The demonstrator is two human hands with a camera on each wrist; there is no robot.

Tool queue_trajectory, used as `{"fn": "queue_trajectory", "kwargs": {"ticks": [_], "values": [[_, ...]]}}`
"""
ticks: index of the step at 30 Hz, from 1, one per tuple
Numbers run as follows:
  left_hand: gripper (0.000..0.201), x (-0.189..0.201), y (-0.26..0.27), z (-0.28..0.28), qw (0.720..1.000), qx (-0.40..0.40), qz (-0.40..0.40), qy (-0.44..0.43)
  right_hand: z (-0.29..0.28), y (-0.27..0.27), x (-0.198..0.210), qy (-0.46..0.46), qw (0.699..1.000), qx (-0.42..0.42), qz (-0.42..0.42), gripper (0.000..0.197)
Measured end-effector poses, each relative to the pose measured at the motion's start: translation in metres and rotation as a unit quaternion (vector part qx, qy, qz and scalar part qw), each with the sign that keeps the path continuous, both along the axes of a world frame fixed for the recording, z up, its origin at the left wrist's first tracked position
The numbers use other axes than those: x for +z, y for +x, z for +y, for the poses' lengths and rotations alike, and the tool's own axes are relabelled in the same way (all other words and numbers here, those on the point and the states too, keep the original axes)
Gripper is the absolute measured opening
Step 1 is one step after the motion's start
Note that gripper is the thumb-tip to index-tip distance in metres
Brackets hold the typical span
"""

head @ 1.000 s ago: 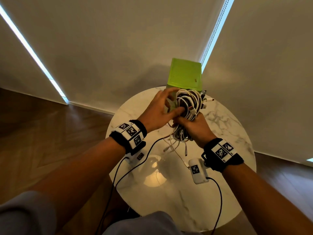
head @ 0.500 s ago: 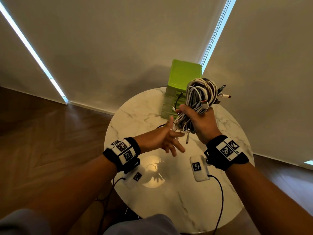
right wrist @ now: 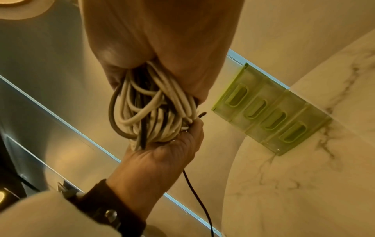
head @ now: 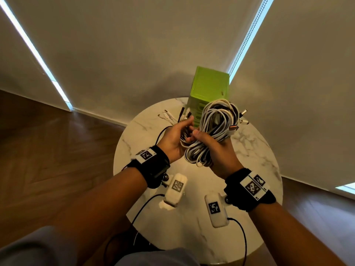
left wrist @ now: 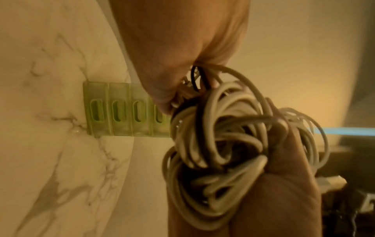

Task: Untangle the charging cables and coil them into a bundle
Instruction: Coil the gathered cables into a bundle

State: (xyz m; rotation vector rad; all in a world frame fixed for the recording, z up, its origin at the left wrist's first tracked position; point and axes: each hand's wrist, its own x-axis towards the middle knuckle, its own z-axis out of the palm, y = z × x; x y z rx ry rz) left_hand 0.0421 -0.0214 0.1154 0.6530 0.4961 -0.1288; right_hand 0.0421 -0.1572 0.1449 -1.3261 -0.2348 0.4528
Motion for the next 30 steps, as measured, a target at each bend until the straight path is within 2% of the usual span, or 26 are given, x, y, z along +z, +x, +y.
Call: {"fn": "queue_trajectory", "kwargs": {"ticks": [3, 5, 7, 9, 12, 15, 16, 17, 19, 21, 23, 25, 27, 29, 30], "values": [[0.027, 0.007, -0.002, -0.005, 0.999, 0.038, 0.011, 0.030, -0.003, 0.001, 0.002, -0.021, 0.999, 0.010, 0.024, 0.019], [0.030, 0.009, -0.007, -0.013, 0.990, 0.060, 0.002, 0.128, -0.006, 0.004, 0.005, -0.039, 0.998, 0.023, 0.043, 0.012], [0.036, 0.004, -0.010, -0.020, 0.973, 0.060, -0.027, 0.219, -0.009, 0.007, 0.006, -0.055, 0.996, 0.029, 0.057, 0.018], [0.044, -0.006, -0.010, -0.024, 0.963, 0.023, -0.040, 0.265, -0.012, 0.010, 0.004, -0.066, 0.996, 0.020, 0.047, 0.016], [0.087, -0.019, -0.010, -0.024, 0.946, -0.058, -0.021, 0.317, -0.014, 0.013, 0.000, -0.070, 0.996, 0.033, 0.046, 0.018], [0.097, -0.018, -0.015, -0.024, 0.931, -0.104, -0.040, 0.349, -0.019, 0.016, -0.002, -0.064, 0.987, 0.093, 0.113, 0.022], [0.101, -0.016, -0.017, -0.024, 0.918, -0.127, -0.038, 0.373, -0.021, 0.016, -0.003, -0.055, 0.981, 0.123, 0.142, 0.028], [0.101, -0.012, -0.019, -0.023, 0.890, -0.175, -0.033, 0.420, -0.022, 0.015, -0.003, -0.049, 0.973, 0.154, 0.164, 0.034], [0.074, -0.008, -0.021, -0.021, 0.806, -0.256, -0.011, 0.534, -0.025, 0.013, -0.005, -0.046, 0.964, 0.200, 0.172, 0.034], [0.059, -0.003, -0.024, -0.017, 0.775, -0.269, 0.004, 0.572, -0.027, 0.014, -0.005, -0.059, 0.965, 0.206, 0.152, 0.028], [0.063, 0.006, -0.023, -0.014, 0.755, -0.287, 0.002, 0.589, -0.027, 0.017, -0.007, -0.077, 0.966, 0.202, 0.141, 0.025], [0.085, 0.006, -0.019, -0.007, 0.751, -0.293, -0.053, 0.590, -0.029, 0.020, -0.007, -0.093, 0.969, 0.185, 0.132, 0.023], [0.104, 0.005, -0.016, 0.002, 0.763, -0.297, -0.123, 0.561, -0.029, 0.022, -0.007, -0.104, 0.970, 0.180, 0.127, 0.021], [0.097, 0.004, -0.013, 0.010, 0.778, -0.286, -0.148, 0.540, -0.033, 0.025, -0.006, -0.103, 0.970, 0.175, 0.130, 0.017], [0.084, 0.006, -0.012, 0.014, 0.798, -0.275, -0.138, 0.518, -0.035, 0.027, -0.007, -0.104, 0.971, 0.167, 0.134, 0.015]]}}
